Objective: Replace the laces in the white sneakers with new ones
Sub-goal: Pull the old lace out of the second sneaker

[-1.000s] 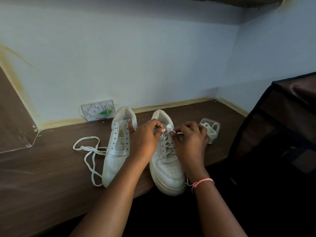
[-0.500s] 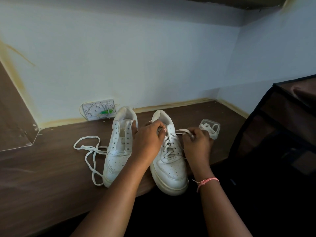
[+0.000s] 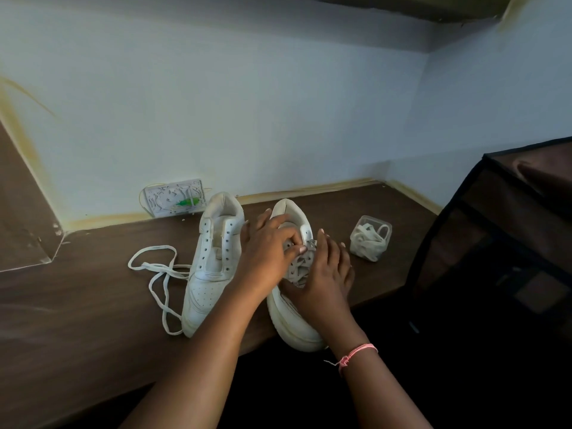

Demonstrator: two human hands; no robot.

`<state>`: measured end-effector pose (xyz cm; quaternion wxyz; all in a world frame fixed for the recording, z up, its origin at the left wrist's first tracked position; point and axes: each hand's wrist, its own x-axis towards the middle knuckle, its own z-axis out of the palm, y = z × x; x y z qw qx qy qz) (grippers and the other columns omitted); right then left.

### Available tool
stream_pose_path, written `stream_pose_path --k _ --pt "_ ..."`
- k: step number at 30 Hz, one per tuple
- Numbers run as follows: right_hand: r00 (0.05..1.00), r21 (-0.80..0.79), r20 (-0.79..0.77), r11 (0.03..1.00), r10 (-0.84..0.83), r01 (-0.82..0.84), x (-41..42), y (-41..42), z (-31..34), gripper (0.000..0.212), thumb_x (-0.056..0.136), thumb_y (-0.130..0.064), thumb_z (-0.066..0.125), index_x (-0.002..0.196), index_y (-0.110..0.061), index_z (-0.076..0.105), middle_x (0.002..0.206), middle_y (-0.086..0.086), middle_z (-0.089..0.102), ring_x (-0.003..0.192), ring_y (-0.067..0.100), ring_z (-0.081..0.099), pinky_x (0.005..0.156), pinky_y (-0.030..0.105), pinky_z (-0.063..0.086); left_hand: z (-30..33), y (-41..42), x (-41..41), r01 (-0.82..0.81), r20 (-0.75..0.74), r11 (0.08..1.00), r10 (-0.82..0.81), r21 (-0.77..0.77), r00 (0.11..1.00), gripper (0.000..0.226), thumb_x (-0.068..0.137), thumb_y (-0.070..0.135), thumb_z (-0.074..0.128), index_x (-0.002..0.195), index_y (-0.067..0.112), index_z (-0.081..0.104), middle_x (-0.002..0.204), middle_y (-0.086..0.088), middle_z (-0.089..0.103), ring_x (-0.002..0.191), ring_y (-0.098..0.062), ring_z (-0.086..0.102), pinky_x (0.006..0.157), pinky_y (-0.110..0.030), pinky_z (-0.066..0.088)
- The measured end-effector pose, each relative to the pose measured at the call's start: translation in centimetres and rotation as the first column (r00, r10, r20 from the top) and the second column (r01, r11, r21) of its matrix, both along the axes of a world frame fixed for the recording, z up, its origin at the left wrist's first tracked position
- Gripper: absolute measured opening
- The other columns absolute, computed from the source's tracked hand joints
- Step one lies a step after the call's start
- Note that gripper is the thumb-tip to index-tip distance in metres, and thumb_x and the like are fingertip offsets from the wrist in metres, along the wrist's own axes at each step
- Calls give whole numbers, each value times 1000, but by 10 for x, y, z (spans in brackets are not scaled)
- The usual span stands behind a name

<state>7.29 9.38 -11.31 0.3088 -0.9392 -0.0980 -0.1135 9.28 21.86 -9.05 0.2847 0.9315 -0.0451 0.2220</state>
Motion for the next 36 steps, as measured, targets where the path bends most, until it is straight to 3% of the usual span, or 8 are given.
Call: stream_pose_path --k 5,8,10,18,24,27,31,36 --pt "999 31 1 999 -45 45 3 6 -4 111 78 -53 69 155 -18 -2 160 9 2 148 31 -8 118 53 2 -16 -9 -12 -179 220 982 187 -59 957 12 86 40 52 82 29 56 143 15 46 143 -16 26 110 -44 7" --pt "998 38 -25 997 -66 67 5 7 -5 112 78 -51 71 154 -16 -3 160 10 0 147 32 -7 119 50 2 -9 -20 -32 -401 147 866 457 -300 877 15 80 41 39 79 32 51 133 10 53 130 -22 38 94 -39 19" --pt "997 59 -39 996 -72 74 6 7 -4 113 77 -49 72 154 -17 -3 160 11 0 147 31 -6 120 49 2 -3 -16 -34 -485 74 824 525 -294 848 8 86 35 44 81 34 50 132 7 52 126 -23 37 89 -37 16" --pt "998 81 -19 995 -65 66 6 9 -6 117 74 -51 76 154 -17 -3 160 10 3 148 30 -6 120 48 3 7 -15 -22 -415 55 909 416 -28 908 31 85 67 53 88 37 62 146 12 40 137 -17 20 103 -45 11" --pt "998 65 -39 997 -49 51 6 8 -6 118 76 -50 74 153 -16 -8 160 9 -2 148 30 -10 120 46 0 -2 -21 -12 -347 40 937 345 52 938 8 90 44 60 91 36 59 137 17 43 131 -13 25 93 -38 13" --pt "998 75 -29 995 -64 66 6 8 -6 117 75 -54 73 154 -16 -4 160 10 2 148 30 -5 120 48 4 -6 -13 -9 -436 40 899 438 -55 898 18 98 39 49 103 27 60 129 11 48 124 -15 32 90 -37 17" --pt "997 71 -36 995 -62 64 7 7 -5 117 74 -53 74 154 -16 -4 160 9 1 148 30 -7 120 46 1 1 -2 -14 -588 11 711 641 -386 767 22 100 35 46 106 18 58 124 -4 50 121 -25 38 88 -38 19" --pt "998 92 -29 994 -53 55 6 8 -5 116 74 -52 75 154 -17 -2 160 9 2 148 29 -6 120 47 2 9 -7 -15 -459 75 888 459 -31 885 44 90 68 37 94 32 63 133 7 46 128 -20 29 100 -47 21"
